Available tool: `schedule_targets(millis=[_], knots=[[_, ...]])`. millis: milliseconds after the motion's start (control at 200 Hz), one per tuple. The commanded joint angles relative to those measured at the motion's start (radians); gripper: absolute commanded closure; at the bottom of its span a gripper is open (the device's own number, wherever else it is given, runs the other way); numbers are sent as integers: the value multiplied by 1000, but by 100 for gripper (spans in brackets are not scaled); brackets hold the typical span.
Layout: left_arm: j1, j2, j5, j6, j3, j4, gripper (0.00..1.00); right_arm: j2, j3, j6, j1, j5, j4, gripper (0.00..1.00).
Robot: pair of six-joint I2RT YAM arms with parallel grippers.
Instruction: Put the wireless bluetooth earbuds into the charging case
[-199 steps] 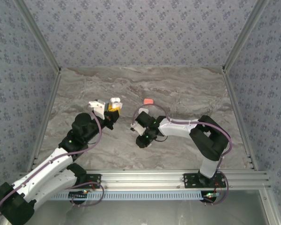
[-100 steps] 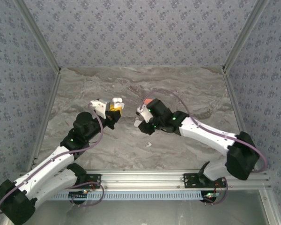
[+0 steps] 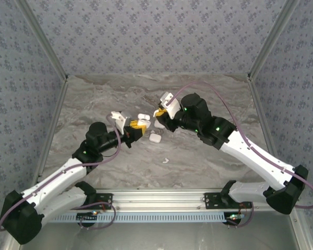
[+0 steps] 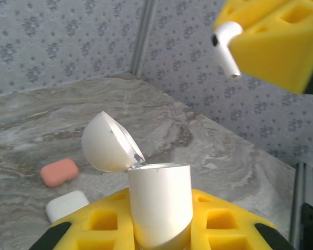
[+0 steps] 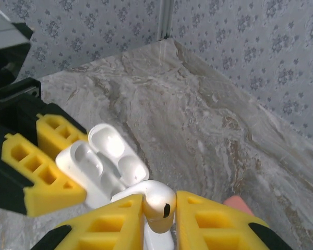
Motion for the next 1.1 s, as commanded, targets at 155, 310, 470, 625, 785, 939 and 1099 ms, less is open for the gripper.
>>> schedule_targets(millis=[155, 310, 470, 625, 785, 939, 1099], knots=[[-13, 20, 112, 22, 57, 52, 100, 32, 50, -47, 37, 16, 30, 77], [-17, 24, 104, 25, 58, 57, 100, 41, 47, -50, 51, 17, 29, 77], [-20, 27, 104, 25, 60, 58, 100, 54, 46, -48, 60, 11, 27, 77], [-22, 31, 104, 26, 62, 58, 100, 70, 48, -44, 68, 6, 31, 77], [-25, 31, 100, 28, 64, 56, 100, 85, 53, -45, 72, -6, 20, 77], [-25, 31, 90, 30, 64, 54, 100, 89, 53, -46, 75, -30, -4, 77], [-26, 30, 86, 30, 64, 53, 100, 87, 46, -46, 76, -53, -27, 77]])
